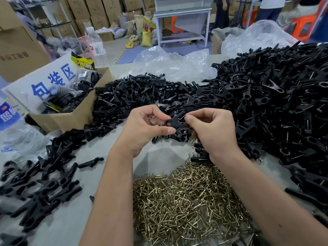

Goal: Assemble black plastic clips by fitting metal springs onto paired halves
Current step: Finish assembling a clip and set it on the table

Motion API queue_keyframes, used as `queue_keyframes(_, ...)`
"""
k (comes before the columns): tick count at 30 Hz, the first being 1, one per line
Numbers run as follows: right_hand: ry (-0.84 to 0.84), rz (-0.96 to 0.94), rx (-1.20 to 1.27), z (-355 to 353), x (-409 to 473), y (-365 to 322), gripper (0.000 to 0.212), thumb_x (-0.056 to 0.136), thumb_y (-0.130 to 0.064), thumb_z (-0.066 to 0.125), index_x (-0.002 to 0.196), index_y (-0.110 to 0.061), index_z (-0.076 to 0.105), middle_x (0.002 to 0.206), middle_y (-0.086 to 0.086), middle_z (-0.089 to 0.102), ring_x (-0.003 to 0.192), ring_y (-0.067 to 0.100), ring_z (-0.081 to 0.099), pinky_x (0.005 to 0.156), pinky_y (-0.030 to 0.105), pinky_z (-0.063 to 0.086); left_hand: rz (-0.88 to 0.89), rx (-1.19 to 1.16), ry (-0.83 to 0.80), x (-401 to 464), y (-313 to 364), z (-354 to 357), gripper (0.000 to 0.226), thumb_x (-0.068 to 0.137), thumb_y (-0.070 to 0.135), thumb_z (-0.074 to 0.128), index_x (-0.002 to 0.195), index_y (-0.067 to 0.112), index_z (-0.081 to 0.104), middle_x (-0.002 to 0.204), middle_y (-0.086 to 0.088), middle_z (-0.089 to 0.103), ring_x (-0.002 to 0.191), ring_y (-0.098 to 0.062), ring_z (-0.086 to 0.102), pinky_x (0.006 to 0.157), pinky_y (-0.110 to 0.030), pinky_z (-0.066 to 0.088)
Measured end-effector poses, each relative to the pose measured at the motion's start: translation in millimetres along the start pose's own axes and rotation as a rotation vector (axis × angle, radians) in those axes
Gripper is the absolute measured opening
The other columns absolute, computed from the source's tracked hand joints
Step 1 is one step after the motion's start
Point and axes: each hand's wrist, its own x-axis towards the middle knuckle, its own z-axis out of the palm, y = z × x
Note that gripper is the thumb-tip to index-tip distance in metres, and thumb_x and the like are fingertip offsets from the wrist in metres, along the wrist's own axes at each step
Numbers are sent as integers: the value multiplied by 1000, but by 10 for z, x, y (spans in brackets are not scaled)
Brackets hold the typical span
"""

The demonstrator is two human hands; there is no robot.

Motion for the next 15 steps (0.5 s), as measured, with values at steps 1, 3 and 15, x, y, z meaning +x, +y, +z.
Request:
queue_keyframes(1, 24, -2, -15, 6, -10, -5, 8, 81, -24, 83, 74, -25, 81, 64, -6, 74, 56, 11, 67, 60, 38, 58, -7, 3, 7, -1, 8, 8, 31, 55, 5, 91, 75, 17, 71, 75, -6, 74, 75, -31, 69, 73, -52, 54)
queue_keyframes(3, 49, 0, -44, 14, -22, -16, 8, 80, -24, 82, 72, -24, 80, 63, -6, 74, 58, 15, 70, 65, 42, 63, -11, 10, 15, -2, 15, 17, 30, 55, 7, 92, 73, 19, 72, 75, -11, 74, 75, -39, 65, 73, -61, 46)
queue_keyframes(15, 201, -84, -257, 42, -72, 11, 10, 81, -25, 78, 70, -26, 78, 58, -16, 69, 54, 4, 67, 55, 25, 55, 29, 126, 11, 59, 27, 128, 34, 61, -4, 94, 74, 19, 74, 66, -2, 70, 61, -27, 67, 48, -41, 54)
